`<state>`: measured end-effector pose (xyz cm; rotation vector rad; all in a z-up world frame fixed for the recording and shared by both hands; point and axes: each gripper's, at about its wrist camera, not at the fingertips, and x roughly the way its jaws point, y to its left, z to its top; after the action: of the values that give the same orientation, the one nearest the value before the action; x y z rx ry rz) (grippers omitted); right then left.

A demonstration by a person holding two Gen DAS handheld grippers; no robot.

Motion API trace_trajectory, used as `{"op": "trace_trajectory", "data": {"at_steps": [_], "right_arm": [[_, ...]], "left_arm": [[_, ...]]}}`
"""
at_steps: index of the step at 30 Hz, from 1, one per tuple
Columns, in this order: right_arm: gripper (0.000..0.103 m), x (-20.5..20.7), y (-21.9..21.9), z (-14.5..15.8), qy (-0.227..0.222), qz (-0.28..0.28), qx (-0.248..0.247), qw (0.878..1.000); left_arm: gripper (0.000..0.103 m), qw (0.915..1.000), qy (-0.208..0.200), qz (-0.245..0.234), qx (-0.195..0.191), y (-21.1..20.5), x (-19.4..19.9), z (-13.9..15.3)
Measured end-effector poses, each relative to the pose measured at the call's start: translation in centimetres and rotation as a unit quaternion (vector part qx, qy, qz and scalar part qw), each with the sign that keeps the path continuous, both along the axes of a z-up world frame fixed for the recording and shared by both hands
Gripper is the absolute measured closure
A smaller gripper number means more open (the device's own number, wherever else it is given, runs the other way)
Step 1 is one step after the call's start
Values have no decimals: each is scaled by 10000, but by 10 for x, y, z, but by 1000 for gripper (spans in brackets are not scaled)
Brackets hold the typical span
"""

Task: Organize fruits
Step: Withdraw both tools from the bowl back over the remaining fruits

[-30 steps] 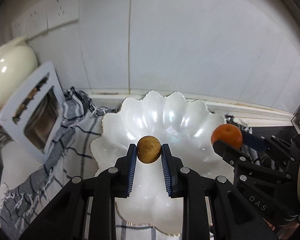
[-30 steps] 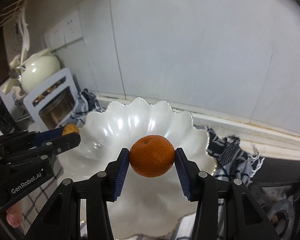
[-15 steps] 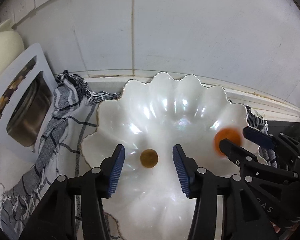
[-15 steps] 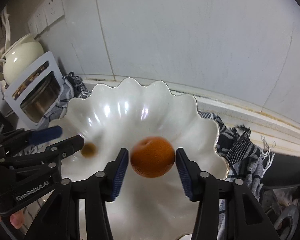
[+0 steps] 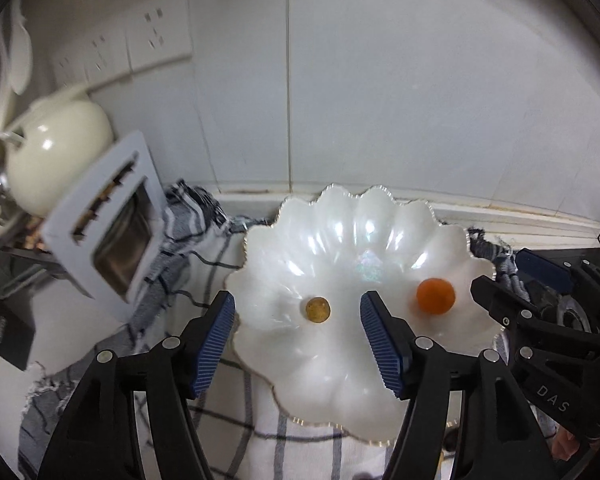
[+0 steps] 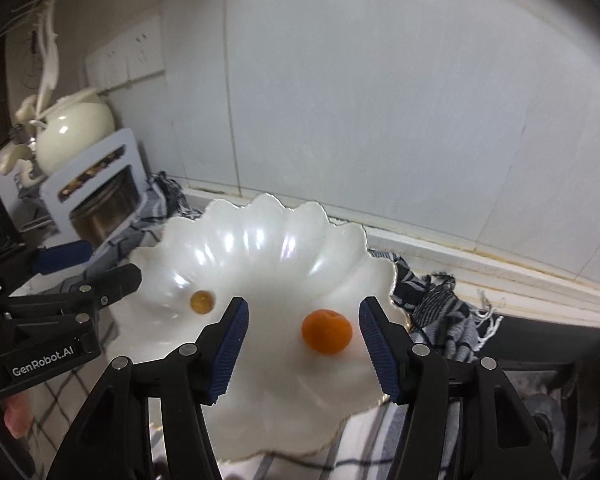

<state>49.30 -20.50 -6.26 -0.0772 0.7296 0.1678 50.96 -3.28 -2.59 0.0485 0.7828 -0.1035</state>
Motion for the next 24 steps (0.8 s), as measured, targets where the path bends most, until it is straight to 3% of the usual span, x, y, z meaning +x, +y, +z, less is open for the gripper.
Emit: {"op": "trace_trajectory", "data": {"at_steps": [15, 24], "right_arm": [[44, -105, 1, 53, -749, -200, 128, 9969], [44, -160, -2, 60, -913, -225, 441, 9946]], "left_arm": [[32, 9971, -716, -202, 127, 7, -108, 46], [31, 9935, -1067, -324, 212, 6, -166, 58]]}}
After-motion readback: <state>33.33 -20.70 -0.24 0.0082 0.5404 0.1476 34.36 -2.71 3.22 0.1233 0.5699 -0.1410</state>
